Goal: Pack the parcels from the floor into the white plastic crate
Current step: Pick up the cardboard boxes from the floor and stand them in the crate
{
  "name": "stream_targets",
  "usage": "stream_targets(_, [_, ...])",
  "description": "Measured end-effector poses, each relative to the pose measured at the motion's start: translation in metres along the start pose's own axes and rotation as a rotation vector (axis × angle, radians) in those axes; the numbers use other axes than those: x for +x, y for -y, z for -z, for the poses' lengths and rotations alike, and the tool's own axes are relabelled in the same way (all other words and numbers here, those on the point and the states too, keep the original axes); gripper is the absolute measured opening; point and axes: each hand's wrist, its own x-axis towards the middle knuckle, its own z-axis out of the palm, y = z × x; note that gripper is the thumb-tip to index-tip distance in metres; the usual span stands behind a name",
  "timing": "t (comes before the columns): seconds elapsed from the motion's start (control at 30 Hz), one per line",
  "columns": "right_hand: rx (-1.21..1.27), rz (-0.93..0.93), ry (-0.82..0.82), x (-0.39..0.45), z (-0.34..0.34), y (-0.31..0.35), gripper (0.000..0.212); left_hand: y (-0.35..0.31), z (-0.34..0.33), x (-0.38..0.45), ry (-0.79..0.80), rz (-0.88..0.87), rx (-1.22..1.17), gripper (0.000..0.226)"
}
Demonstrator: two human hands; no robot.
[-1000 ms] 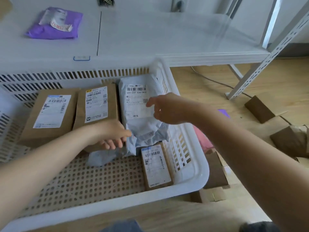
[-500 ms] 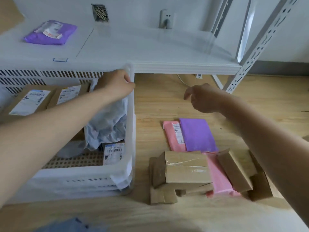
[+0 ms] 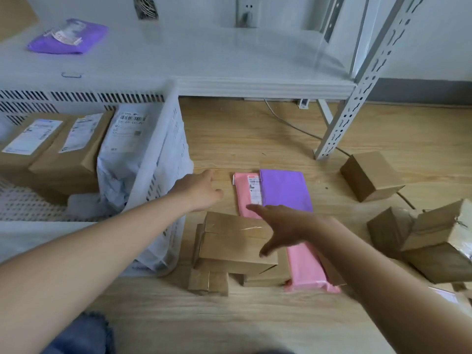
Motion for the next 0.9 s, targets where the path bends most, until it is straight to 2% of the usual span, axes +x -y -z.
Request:
stream_targets(0.1, [-0.074, 0.012, -0.008, 0.008, -0.026, -0.005, 0.122, 0.006, -0.015, -0.004, 0.131, 0.045, 0.028, 0.054])
stream_targets(0.23, [-0.134, 0.042, -0.136, 0.015, -0.039, -0.007, 0.12, 0.008, -0.016, -0.005, 0.184, 0.101, -0.039, 0.057])
stream_targets(0.33, [0.178, -0.006, -0.164, 0.013, -0.022, -0.016, 0.124, 0.005, -0.009, -0.006, 0.124, 0.059, -0.149, 0.055])
stream_targets(0.4, [0.308, -0.032, -0.242, 0.008, -0.005, -0.022, 0.126, 0.002, -0.003, -0.004, 0.015, -0.011, -0.186, 0.054])
stream_targets(0.53, [0.343, -0.055, -0.553, -0.002, 0.024, -0.02, 0.131, -0.004, 0.018, 0.002, -0.159, -0.028, -0.328, 0.059])
stream_targets(0.67, [0.135, -0.026, -0.861, -0.009, 0.045, 0.007, 0.137, -0.005, 0.054, 0.003, -0.31, -0.059, -0.635, 0.061])
stream_targets(0.8, [-0.075, 0.005, -1.099, -0.009, 0.062, 0.045, 0.129, 0.006, 0.092, 0.003, -0.442, -0.217, -0.709, 0.056])
stream_targets(0.9, [-0.193, 0.022, -1.353, -0.004, 0.074, 0.072, 0.115, 0.023, 0.117, 0.01, -0.421, -0.246, -0.776, 0.059])
